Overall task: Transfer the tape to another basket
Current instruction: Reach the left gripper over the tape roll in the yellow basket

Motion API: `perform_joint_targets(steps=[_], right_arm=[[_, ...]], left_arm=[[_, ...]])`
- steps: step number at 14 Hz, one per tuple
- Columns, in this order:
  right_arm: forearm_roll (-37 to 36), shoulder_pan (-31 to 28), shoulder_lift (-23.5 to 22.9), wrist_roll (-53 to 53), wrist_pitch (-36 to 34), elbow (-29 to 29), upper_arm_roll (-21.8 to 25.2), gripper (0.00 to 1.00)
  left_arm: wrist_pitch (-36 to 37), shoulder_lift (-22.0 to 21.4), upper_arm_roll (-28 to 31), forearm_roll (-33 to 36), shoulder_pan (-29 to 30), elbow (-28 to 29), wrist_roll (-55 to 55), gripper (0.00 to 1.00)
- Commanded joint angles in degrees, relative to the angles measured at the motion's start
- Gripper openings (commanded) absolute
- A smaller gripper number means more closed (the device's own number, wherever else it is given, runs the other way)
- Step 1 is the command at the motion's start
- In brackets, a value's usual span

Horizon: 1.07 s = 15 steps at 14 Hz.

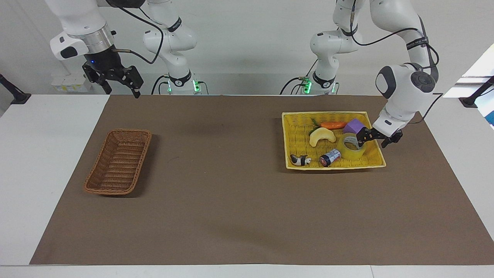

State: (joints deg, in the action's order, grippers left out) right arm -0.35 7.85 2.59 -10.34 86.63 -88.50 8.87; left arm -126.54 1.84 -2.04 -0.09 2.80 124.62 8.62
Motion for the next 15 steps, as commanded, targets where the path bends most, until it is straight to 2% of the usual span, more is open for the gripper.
perform_joint_targets(steps=[1, 9, 12, 14, 15], right_arm=[[1.84, -0.82, 0.58, 1.11, -0.94, 0.17, 0.00, 1.00], [1.75, -3.81, 0.58, 1.02, -0.94, 0.17, -0.35, 1.00], [1.75, -3.72, 0.67, 1.11, -0.85, 0.17, -0.61, 1.00], [1.75, -3.63, 0.58, 0.93, -0.42, 0.17, -0.53, 1.00], [1.75, -3.46, 0.58, 1.37, -0.41, 0.08, -0.35, 1.00]], left_arm=[[-3.79, 0.71, 0.63, -0.35, -1.74, 2.03, 0.69, 1.00], [-4.68, 0.71, 0.72, -0.35, -1.92, 2.99, 0.96, 1.00], [-6.61, 2.56, 0.80, -0.17, -2.01, 3.87, 2.27, 1.00], [-6.35, 2.56, 0.80, -0.17, -1.74, 3.87, 3.07, 0.80], [-6.18, 2.56, 0.80, -0.17, -1.74, 3.79, 3.07, 0.73]])
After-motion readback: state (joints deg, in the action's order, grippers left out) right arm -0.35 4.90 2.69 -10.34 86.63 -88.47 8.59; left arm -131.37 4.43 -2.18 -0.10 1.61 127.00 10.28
